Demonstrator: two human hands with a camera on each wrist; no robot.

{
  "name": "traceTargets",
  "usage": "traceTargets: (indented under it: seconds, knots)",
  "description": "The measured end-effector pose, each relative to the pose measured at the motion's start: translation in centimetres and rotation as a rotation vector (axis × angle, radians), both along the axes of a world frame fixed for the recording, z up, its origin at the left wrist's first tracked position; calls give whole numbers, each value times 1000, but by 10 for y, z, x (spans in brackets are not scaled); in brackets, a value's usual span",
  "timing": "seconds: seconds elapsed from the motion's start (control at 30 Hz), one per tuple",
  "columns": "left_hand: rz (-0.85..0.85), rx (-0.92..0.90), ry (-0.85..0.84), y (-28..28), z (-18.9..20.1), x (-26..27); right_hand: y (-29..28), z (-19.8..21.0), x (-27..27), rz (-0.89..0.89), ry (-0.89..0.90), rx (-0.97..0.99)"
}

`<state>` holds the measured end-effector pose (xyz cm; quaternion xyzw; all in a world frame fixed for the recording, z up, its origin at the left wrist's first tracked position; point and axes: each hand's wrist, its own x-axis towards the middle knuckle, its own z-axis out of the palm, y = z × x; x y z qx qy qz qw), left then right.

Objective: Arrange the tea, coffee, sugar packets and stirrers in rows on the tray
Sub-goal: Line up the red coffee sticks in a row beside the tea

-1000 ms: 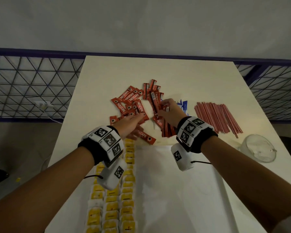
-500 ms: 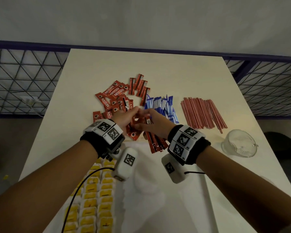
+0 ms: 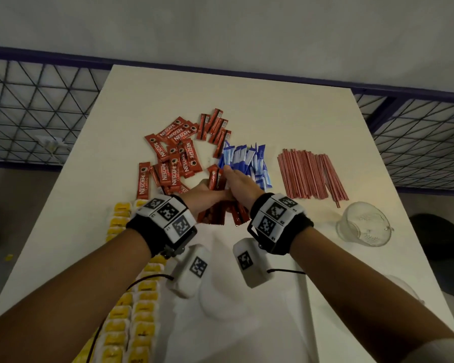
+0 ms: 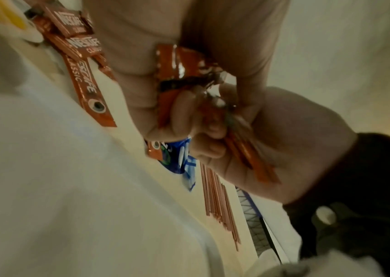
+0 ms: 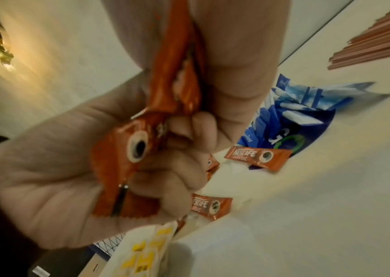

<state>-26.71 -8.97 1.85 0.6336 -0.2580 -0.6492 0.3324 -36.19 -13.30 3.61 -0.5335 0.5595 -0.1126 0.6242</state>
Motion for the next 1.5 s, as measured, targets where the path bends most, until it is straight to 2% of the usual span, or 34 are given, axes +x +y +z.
traceTargets:
  seconds: [0.17, 0.3, 0.37, 0.5, 0.63, 0.77, 0.87, 0.97, 1.1, 1.3, 1.5]
  knots:
    - [77, 87, -7, 0, -2, -6, 6, -8, -4, -120, -132, 244]
    - [115, 133, -35, 4, -5, -3, 12, -6, -18, -46, -250, 362]
    - [124, 142, -32, 6, -6, 0, 14, -4, -26, 29, -282, 341]
    - [208, 84, -33, 5, -2, 4, 21, 4, -32, 176, -229, 248]
    - [265, 36, -8, 5, 1, 18, 23, 8, -36, 82, -135, 131]
    - [325, 9, -8, 13, 4, 38, 28, 13, -38, 58, -147, 112]
    - [299, 2, -2, 22, 6, 52, 33, 14, -39, 75, -184, 109]
    - [205, -18, 31, 33, 6, 63, 36, 13, -35, 84, -197, 85]
    - [41, -40, -131, 44, 7, 72, 40, 13, -24, 61, -261, 52]
    - [116, -2, -155, 52, 5, 86, 46, 5, -14, 17, -194, 14]
    - [40, 55, -214, 66, -8, 90, 50, -5, -22, -71, -179, 111]
